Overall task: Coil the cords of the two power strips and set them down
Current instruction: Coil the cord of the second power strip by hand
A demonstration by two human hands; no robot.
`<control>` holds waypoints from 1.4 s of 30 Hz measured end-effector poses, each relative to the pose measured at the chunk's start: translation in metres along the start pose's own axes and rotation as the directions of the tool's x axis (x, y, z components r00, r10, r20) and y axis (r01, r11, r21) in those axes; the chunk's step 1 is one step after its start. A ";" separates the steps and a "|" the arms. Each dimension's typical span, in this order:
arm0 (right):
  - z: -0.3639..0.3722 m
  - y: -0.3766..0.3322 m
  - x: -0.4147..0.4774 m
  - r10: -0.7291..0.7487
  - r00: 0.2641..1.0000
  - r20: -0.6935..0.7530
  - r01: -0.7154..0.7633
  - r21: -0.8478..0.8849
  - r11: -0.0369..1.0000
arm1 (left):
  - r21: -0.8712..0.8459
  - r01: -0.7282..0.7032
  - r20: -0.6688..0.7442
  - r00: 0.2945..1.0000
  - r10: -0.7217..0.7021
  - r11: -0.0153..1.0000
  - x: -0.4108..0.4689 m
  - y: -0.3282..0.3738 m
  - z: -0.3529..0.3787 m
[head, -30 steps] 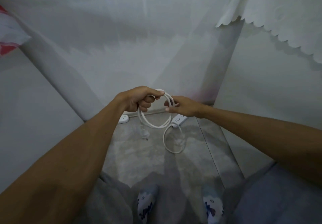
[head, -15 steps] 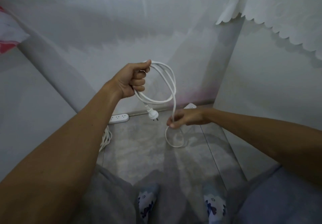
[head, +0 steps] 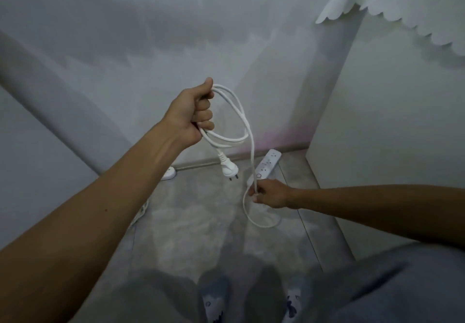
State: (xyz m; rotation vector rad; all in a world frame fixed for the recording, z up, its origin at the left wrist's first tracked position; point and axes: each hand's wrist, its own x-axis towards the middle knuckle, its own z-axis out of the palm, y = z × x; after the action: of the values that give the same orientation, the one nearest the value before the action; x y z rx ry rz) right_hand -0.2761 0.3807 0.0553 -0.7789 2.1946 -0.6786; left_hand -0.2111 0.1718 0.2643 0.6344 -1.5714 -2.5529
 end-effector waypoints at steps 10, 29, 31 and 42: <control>0.068 0.066 0.018 0.312 0.827 -0.467 -0.040 0.506 0.862 | -0.139 -0.252 -0.344 0.919 0.192 0.958 0.073 -0.056 0.033; 0.077 0.106 0.070 -0.117 0.865 -0.488 0.204 0.130 0.970 | 0.427 -0.053 -0.797 0.450 0.404 0.903 0.132 -0.166 -0.132; 0.082 0.105 0.069 -0.107 0.818 -0.565 0.231 0.153 0.961 | 0.393 -0.072 -0.811 0.442 0.383 0.917 0.132 -0.159 -0.136; 0.082 0.075 0.088 0.165 0.712 -0.683 0.216 0.436 0.874 | 0.374 -0.145 -0.724 0.571 0.387 0.916 0.113 -0.189 -0.097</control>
State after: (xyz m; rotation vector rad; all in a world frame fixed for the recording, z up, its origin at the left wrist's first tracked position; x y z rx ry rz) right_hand -0.2891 0.3518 -0.0833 -0.2804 2.4706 -1.7080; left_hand -0.2493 0.1486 0.0280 1.2215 -1.4929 -1.4510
